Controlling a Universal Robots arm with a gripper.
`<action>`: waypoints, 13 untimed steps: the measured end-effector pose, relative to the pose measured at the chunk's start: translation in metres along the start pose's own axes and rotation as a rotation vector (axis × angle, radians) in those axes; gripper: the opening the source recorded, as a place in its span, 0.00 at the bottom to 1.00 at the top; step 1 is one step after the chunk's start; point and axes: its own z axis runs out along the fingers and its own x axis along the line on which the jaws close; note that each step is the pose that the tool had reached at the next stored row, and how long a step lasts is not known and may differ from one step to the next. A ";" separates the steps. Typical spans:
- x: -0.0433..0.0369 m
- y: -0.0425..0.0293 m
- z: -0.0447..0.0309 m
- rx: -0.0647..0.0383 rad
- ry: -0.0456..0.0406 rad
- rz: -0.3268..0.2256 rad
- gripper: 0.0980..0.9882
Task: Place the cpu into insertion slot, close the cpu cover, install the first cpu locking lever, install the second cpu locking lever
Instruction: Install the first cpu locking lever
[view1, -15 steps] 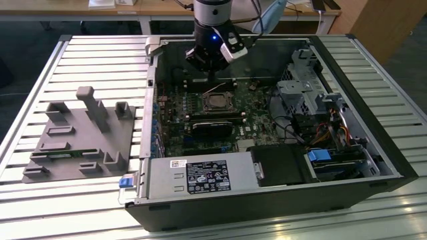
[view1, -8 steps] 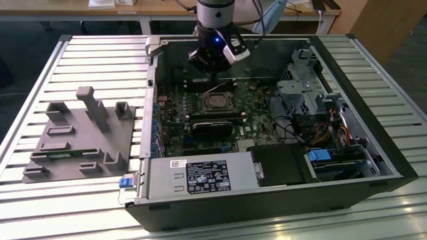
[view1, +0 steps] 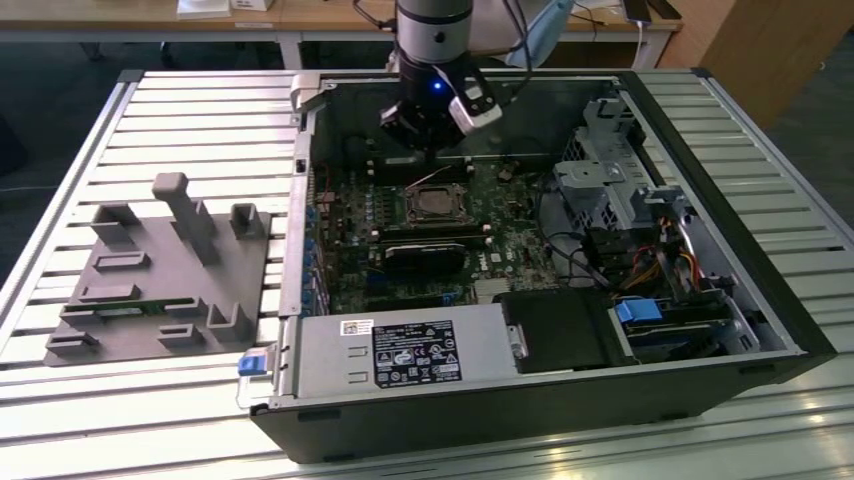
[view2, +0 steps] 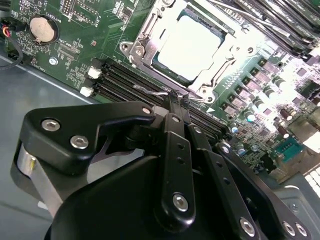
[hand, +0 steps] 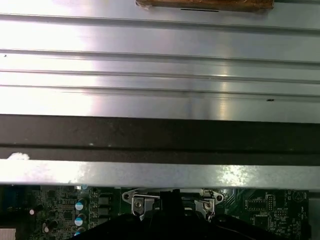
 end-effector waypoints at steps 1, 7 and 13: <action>-0.0007 0.0002 0.0006 0.000 -0.0001 0.000 0.01; -0.0047 0.0015 0.0039 0.000 -0.0001 0.000 0.01; -0.0067 0.0026 0.0064 0.000 -0.0001 0.000 0.01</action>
